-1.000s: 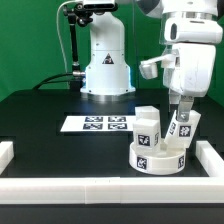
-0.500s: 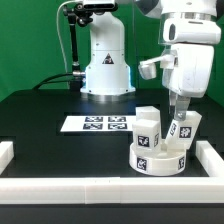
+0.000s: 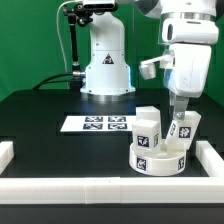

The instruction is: Assemble stool

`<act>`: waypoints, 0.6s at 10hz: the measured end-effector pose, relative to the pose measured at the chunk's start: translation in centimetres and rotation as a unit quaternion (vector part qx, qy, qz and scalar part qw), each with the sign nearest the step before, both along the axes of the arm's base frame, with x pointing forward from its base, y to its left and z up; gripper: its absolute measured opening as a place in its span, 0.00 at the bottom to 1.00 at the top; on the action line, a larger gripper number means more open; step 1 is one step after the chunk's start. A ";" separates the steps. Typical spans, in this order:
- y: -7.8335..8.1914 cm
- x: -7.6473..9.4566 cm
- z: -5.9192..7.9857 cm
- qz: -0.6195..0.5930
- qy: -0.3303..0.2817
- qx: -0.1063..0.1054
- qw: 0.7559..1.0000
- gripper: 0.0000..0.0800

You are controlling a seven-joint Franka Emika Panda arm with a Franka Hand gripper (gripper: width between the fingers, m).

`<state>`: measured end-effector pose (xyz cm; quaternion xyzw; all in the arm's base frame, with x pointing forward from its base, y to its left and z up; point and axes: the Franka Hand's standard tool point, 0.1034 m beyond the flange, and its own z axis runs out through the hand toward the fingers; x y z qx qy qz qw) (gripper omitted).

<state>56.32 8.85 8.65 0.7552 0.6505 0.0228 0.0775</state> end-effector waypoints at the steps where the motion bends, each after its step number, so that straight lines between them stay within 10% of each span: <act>1: 0.0 0.0 0.0 -0.042 -0.004 0.006 0.999 0.42; 6: -1.0 0.1 -0.1 -0.220 -0.014 0.038 0.975 0.42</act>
Offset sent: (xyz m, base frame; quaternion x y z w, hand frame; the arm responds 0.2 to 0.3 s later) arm -0.0011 -0.0023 -0.0034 0.0338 0.0225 0.2263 0.9732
